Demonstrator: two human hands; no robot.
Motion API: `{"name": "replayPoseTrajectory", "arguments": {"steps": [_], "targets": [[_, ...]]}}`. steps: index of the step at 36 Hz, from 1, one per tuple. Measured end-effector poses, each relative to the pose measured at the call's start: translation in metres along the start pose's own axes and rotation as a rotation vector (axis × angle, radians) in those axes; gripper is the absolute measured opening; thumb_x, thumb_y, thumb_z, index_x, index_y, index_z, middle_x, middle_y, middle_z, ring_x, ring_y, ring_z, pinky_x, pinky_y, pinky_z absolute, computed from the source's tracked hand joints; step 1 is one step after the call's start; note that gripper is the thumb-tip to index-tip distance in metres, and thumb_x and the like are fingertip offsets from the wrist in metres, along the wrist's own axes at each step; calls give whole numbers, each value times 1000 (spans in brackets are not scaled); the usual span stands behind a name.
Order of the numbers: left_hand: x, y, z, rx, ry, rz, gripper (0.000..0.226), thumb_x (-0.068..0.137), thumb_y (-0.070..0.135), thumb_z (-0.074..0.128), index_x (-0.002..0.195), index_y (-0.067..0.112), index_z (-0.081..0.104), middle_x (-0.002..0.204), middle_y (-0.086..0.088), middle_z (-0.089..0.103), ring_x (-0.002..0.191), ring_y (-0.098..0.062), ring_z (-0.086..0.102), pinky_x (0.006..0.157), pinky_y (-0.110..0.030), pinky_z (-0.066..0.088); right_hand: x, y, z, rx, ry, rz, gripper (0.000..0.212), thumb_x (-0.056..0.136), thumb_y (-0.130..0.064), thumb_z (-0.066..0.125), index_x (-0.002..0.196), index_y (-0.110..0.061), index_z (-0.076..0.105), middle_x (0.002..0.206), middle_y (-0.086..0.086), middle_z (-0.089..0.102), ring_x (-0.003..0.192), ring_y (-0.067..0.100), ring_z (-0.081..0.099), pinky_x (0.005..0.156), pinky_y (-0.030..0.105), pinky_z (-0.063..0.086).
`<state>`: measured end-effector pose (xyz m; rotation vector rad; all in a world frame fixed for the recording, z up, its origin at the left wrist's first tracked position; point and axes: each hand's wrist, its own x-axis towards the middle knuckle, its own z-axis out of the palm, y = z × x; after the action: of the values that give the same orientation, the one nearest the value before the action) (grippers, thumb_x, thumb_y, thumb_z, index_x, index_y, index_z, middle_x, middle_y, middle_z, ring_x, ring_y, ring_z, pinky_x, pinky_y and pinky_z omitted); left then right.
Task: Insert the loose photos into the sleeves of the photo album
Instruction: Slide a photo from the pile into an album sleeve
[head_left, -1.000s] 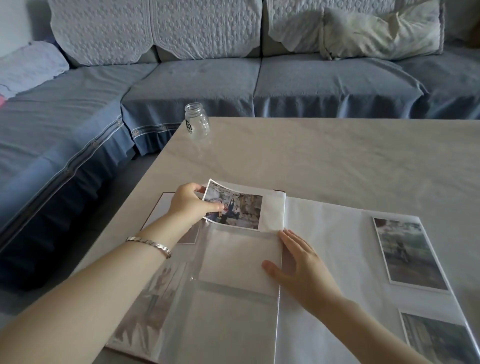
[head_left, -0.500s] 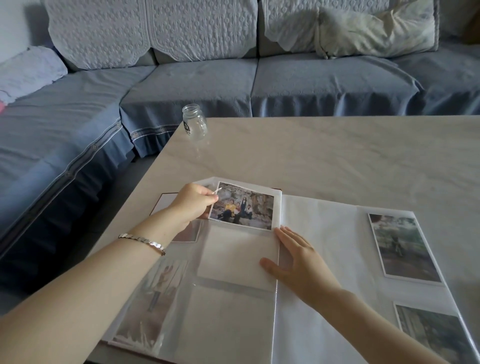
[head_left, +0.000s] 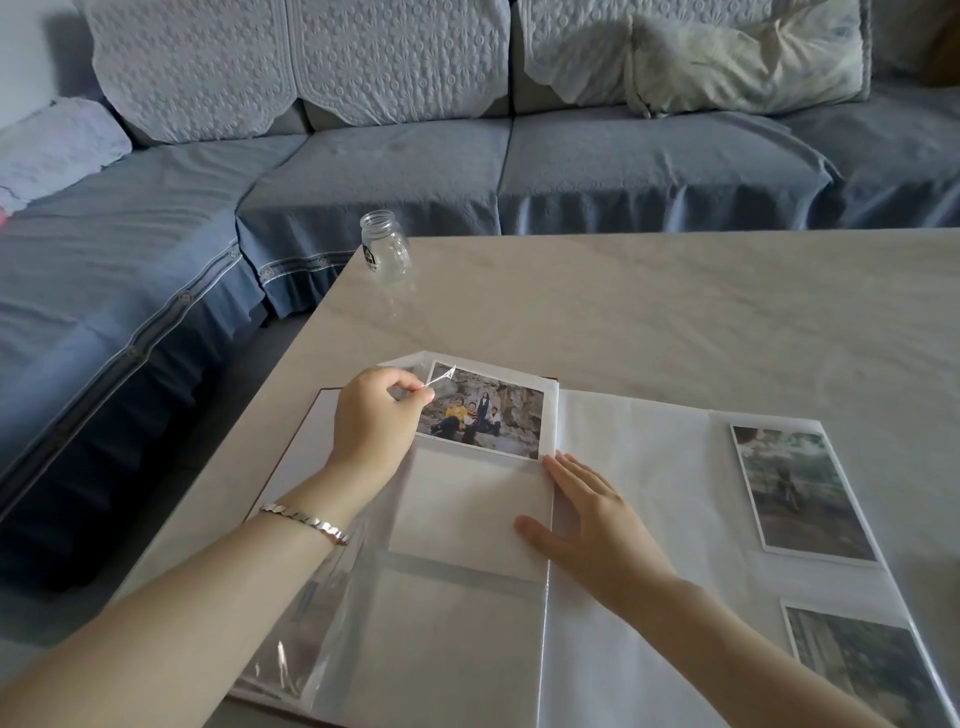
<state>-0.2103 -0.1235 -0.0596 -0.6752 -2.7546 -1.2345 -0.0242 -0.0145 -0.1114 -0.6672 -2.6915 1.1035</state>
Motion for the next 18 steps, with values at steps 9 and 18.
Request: {"name": "replayPoseTrajectory", "arguments": {"steps": [9, 18], "targets": [[-5, -2, 1, -47, 17, 116, 15, 84, 17, 67, 72, 19, 58, 68, 14, 59, 68, -4, 57, 60, -19, 40, -1, 2, 0, 11, -5, -14, 78, 85, -49, 60, 147, -19, 25, 154, -7, 23, 141, 2, 12, 101, 2, -1], [-1, 1, 0, -77, -21, 80, 17, 82, 10, 65, 70, 17, 56, 67, 10, 59, 65, -9, 56, 58, -17, 40, -1, 2, -4, 139, 13, 56, 81, 76, -45, 71, 142, -24, 30, 137, -11, 43, 126, 7, 38, 88, 6, 22]]}}
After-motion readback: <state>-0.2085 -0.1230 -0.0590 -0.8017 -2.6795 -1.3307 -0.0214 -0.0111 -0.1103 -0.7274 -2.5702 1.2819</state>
